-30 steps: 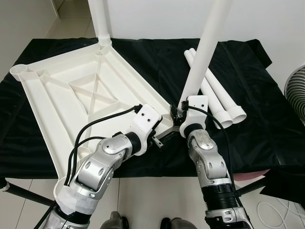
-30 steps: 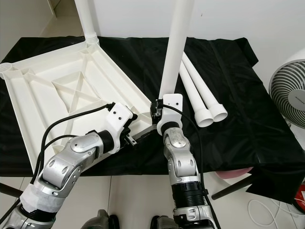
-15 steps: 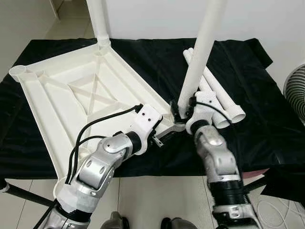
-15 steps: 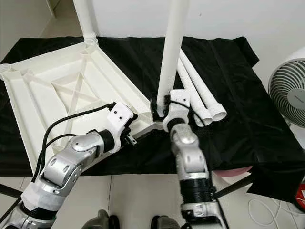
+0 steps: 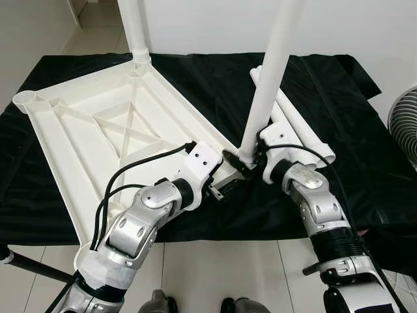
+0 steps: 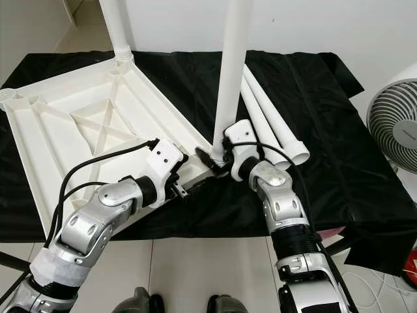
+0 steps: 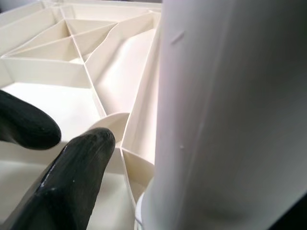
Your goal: Building children table
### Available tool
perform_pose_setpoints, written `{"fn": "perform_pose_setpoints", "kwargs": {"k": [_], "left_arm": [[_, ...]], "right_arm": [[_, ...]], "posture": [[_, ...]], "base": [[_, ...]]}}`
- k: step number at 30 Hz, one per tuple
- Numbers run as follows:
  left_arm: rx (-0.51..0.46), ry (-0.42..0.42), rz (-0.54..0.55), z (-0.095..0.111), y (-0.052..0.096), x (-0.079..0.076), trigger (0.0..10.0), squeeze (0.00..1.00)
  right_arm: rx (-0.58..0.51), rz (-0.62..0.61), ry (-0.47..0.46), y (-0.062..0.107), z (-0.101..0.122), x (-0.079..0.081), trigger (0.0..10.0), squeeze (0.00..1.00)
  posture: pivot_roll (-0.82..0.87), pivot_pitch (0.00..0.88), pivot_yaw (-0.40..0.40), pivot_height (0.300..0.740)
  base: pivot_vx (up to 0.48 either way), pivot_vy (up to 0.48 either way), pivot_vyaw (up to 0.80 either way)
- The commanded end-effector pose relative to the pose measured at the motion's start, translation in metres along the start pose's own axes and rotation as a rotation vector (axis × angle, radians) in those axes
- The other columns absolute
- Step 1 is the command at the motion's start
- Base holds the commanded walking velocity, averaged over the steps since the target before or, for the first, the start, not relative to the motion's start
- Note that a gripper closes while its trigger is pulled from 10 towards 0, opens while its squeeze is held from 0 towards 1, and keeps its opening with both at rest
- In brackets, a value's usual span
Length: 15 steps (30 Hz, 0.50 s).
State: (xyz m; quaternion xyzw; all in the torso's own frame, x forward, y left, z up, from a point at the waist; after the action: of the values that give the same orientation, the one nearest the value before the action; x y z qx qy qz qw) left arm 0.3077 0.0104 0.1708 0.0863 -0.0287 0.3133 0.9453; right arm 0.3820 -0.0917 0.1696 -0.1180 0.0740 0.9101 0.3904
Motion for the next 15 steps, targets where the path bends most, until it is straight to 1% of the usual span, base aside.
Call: {"fn": "perform_pose_setpoints", "kwargs": {"k": [1,2,3,4,5,7,11,13,15], "left_arm": [[0.008,-0.006,0.008,-0.002,-0.001,0.001,10.0,0.00],[0.009,-0.007,0.007,-0.003,-0.002,0.001,10.0,0.00],[0.010,-0.008,0.007,-0.003,-0.001,0.001,10.0,0.00],[0.010,-0.009,0.007,-0.003,-0.001,0.001,10.0,0.00],[0.011,-0.009,0.006,-0.003,-0.001,0.001,10.0,0.00],[0.011,-0.009,0.006,-0.003,-0.001,0.001,10.0,0.00],[0.019,-0.006,0.010,-0.007,0.000,0.001,10.0,0.00],[0.019,-0.006,0.010,-0.007,0.000,0.001,10.0,0.00],[0.030,0.013,0.020,-0.016,0.001,0.001,10.0,0.00]], "right_arm": [[0.004,0.043,0.022,-0.004,-0.002,0.003,10.0,0.00],[0.011,0.048,0.034,-0.006,-0.004,0.001,10.0,0.00],[0.027,0.047,0.039,-0.007,-0.007,-0.002,2.3,0.00],[0.037,0.047,0.041,-0.008,-0.010,-0.004,2.3,0.00],[0.039,0.051,0.038,-0.009,-0.011,-0.006,0.0,0.00],[0.039,0.051,0.038,-0.009,-0.011,-0.006,0.0,0.00],[0.044,0.053,0.053,-0.006,-0.014,-0.012,0.0,0.00],[0.044,0.053,0.053,-0.006,-0.014,-0.012,0.0,0.00],[0.040,0.042,0.032,-0.003,-0.016,-0.016,0.0,0.00]], "posture": [[-0.09,0.074,0.039,0.740],[-0.09,0.074,0.039,0.740],[-0.09,0.074,0.039,0.740],[-0.09,0.074,0.039,0.740],[-0.09,0.065,0.039,0.740],[-0.09,0.065,0.039,0.740],[-0.08,0.061,0.034,0.740],[-0.08,0.061,0.034,0.740],[-0.08,0.064,0.032,0.740]], "base": [[0.000,0.000,0.00],[0.000,0.000,0.00],[0.000,0.000,0.00],[0.000,0.000,0.00],[0.000,0.000,0.00],[0.000,0.000,0.00],[0.000,0.000,0.00],[0.000,0.000,0.00],[0.000,0.000,0.00]]}}
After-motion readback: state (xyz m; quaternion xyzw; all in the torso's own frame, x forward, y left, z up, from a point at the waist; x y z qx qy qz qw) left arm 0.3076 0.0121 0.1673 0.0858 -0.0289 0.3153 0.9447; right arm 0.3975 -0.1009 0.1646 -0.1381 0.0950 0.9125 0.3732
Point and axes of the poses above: a point about 5 cm out from each wrist's last joint towards the gripper, its own y axis pointing back from the gripper into the wrist, its own z axis along the axis of the wrist's last joint, x = y × z, the point moved 5 cm from there along -y, pointing out of the wrist towards the gripper, and after that the axes turned 2 degrees about y, right-handed, at the moved point
